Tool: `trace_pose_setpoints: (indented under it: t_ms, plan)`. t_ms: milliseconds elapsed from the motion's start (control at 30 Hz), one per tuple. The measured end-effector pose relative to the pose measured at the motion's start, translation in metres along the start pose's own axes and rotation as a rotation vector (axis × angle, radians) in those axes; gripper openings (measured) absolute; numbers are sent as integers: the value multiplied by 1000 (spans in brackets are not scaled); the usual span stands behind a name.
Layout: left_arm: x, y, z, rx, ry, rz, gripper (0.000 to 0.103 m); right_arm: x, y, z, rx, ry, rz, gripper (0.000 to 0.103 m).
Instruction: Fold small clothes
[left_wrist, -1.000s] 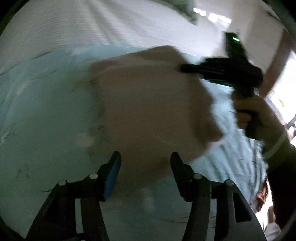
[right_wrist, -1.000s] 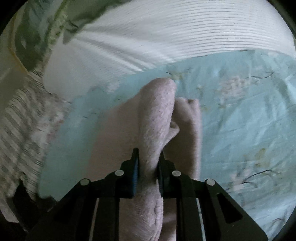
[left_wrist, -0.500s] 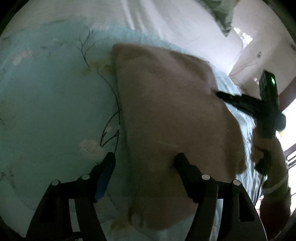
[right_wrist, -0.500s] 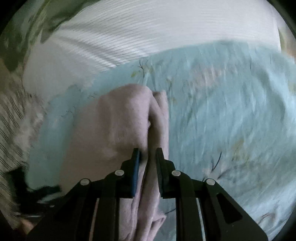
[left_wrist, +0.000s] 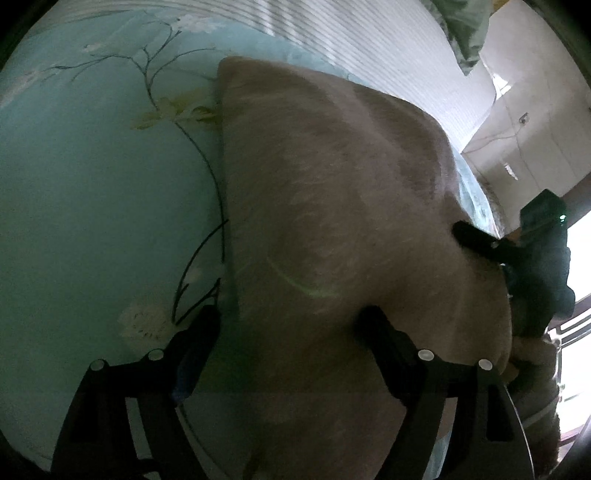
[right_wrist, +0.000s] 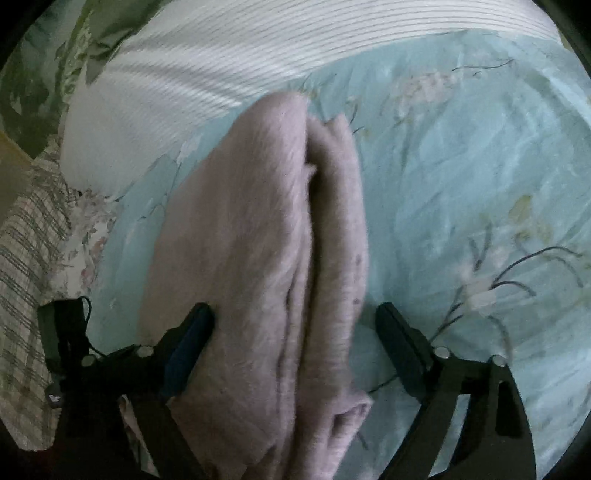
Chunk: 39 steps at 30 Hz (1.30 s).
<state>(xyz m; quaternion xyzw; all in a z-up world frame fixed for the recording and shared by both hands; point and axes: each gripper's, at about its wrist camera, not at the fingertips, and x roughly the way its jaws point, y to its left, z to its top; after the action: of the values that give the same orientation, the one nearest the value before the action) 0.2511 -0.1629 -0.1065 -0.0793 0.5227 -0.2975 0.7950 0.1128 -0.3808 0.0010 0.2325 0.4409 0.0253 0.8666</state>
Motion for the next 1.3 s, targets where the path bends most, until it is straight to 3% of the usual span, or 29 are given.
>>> trace_pose_setpoints:
  t_ms: [33, 67, 133, 200, 267, 433, 567, 767, 867, 967, 1067, 1167, 1300]
  plan:
    - [2, -1, 1, 6, 2, -17, 69, 3, 1, 0, 1, 14, 16, 62]
    - [2, -3, 1, 12, 6, -35, 59, 5, 3, 0, 2, 20, 9, 60]
    - [2, -9, 1, 36, -9, -9, 54, 2, 7, 0, -5, 18, 7, 46]
    - [-3, -17, -1, 77, -40, 23, 43, -6, 15, 1, -10, -4, 12, 39]
    - [-10, -20, -3, 93, -61, 36, 31, -15, 26, 0, -16, -28, 25, 36]
    - [-47, -10, -14, 67, -107, 24, 20, -21, 73, -6, -63, -62, 65, 34]
    - [-105, 10, -32, 65, -201, 84, 18, -2, 132, -18, -144, -42, 134, 34]
    - [-190, 64, -58, -23, -299, 184, 17, 37, 227, -37, -271, -33, 261, 34]
    - [-238, 95, -86, -59, -355, 237, 17, 62, 262, -50, -297, 0, 326, 34]
    - [-271, 122, -114, -88, -392, 282, 17, 95, 273, -65, -290, 71, 351, 34]
    - [-278, 150, -139, -119, -361, 317, 17, 123, 272, -81, -281, 139, 318, 34]
    - [-254, 171, -151, -166, -276, 327, 17, 137, 258, -95, -266, 183, 267, 37]
    - [-237, 178, -167, -161, -224, 352, 23, 137, 244, -102, -219, 193, 238, 53]
